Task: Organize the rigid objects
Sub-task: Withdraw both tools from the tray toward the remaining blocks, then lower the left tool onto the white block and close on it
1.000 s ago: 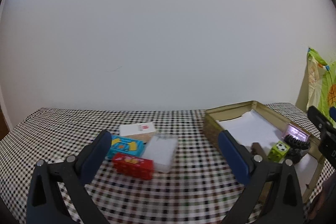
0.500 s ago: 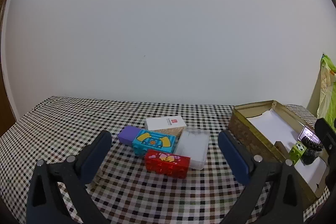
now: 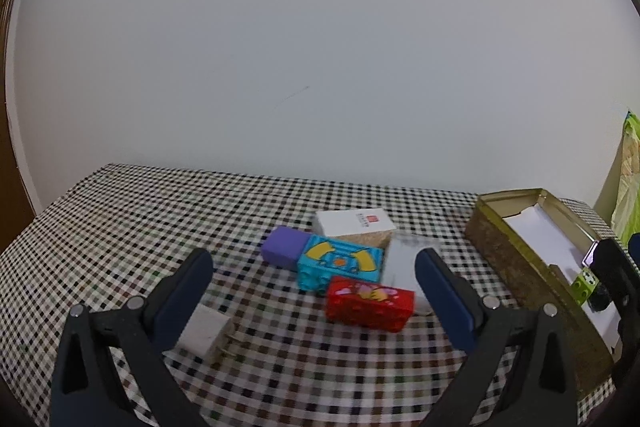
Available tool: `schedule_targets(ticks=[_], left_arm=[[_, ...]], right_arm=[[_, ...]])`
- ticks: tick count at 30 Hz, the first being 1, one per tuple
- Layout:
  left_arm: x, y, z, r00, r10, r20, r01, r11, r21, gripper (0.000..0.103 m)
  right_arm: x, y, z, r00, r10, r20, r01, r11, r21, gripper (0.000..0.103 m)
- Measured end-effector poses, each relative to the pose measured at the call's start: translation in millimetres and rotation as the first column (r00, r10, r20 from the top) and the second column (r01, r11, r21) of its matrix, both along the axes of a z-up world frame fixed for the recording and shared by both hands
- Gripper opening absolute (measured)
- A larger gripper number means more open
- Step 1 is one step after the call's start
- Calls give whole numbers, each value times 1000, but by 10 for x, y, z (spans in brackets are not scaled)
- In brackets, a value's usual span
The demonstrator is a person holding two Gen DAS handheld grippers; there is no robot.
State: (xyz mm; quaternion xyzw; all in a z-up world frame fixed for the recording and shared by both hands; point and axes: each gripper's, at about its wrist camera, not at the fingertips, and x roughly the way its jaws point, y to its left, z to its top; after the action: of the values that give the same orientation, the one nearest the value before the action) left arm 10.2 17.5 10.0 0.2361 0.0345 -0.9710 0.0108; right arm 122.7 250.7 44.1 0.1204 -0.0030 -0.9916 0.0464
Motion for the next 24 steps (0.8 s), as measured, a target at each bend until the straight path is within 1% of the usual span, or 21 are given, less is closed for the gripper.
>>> schedule_targets(ticks=[6, 10, 13, 16, 18, 20, 22, 24], left_arm=[[-25, -197, -26, 1000, 15, 23, -15, 1000, -12, 102], [-52, -354, -57, 998, 35, 52, -34, 999, -20, 102], [-101, -523, -93, 995, 32, 92, -33, 999, 8, 102], [-163, -699, -131, 989, 76, 126, -75, 997, -17, 102], [-185, -824, -135, 984, 119, 130, -116, 993, -29, 102], [-197, -1005, -122, 977, 162, 138, -163, 987, -7, 102], [-200, -1159, -111, 973, 174, 152, -184, 981, 54, 102], [-184, -1242, -106, 971, 177, 161, -194, 976, 97, 102]], right_arm=[[-60, -204, -18, 999, 33, 19, -32, 999, -12, 90], [-130, -392, -36, 998, 59, 34, -59, 998, -8, 90], [-132, -505, -47, 996, 78, 37, -79, 997, 22, 90], [-102, -520, -46, 996, 90, 22, -91, 995, 34, 90], [-111, -486, -58, 996, 89, 25, -90, 996, 28, 90], [-179, -467, -50, 995, 92, 32, -93, 995, 22, 90], [-218, -429, -52, 995, 93, 37, -93, 996, 15, 90], [-222, -437, -45, 994, 98, 45, -99, 995, 15, 90]])
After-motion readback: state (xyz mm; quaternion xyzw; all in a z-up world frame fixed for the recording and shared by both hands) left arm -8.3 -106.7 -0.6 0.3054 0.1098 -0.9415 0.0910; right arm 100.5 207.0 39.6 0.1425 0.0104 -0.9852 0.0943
